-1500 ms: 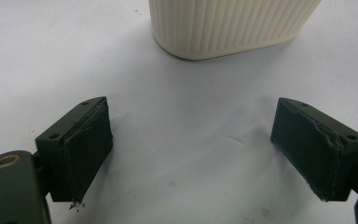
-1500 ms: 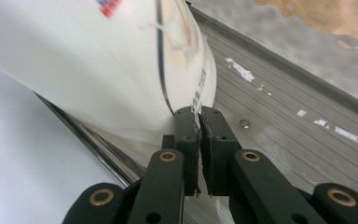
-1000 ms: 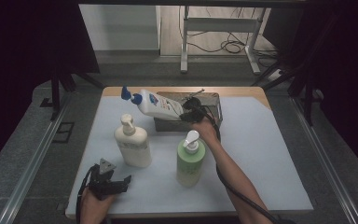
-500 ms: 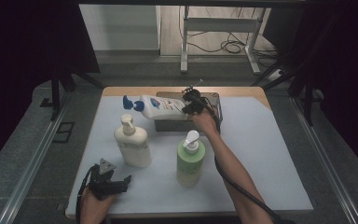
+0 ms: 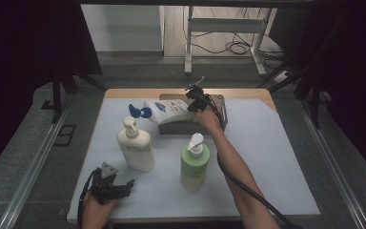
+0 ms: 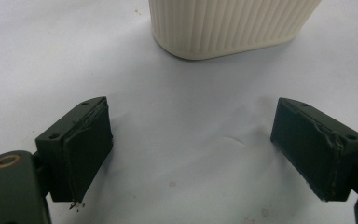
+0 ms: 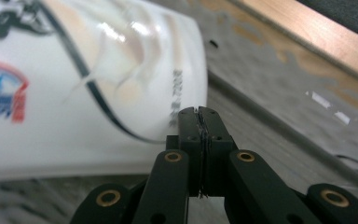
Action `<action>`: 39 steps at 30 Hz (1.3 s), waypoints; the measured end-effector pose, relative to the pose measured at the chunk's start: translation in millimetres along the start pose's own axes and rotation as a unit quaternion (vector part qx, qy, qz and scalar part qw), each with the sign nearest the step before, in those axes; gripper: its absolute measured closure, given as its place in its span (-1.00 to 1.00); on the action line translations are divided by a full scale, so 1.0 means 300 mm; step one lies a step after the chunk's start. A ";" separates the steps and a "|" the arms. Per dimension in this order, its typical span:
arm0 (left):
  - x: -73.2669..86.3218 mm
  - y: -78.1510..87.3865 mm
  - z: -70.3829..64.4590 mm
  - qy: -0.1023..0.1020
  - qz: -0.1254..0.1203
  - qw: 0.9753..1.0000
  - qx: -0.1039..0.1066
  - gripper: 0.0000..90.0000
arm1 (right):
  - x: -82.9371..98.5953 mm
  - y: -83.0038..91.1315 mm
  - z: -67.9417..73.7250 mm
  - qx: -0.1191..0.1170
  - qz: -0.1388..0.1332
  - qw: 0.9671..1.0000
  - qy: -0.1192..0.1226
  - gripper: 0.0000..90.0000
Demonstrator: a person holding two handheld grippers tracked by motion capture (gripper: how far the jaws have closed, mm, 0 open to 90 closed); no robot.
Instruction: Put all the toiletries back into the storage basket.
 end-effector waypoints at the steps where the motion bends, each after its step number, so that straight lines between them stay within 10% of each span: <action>1: 0.000 0.000 0.000 0.000 0.000 1.000 0.000 -0.73 | -0.004 -0.003 -0.003 0.001 0.001 1.000 0.002 0.97; 12: 0.000 0.000 0.000 0.000 0.000 1.000 0.000 -0.73 | -0.030 -0.072 -0.030 0.014 0.019 0.999 0.036 1.00; 24: 0.000 0.000 0.000 0.000 -0.001 1.000 0.000 -0.73 | -0.040 -0.088 0.090 -0.021 0.026 0.997 0.075 1.00; 39: 0.000 0.000 0.000 0.000 0.000 1.000 0.000 -0.73 | -0.013 -0.073 0.131 -0.062 0.061 0.993 0.085 1.00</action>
Point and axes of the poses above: each handheld gripper's, and its own axes: y roughly backward along the jaws, x roughly out of its underside, z roughly to its left, the point moved 7 cm from there along -y, roughly forward along the jaws, and after that the axes turned 13 degrees about -z, right-handed, at the moved point
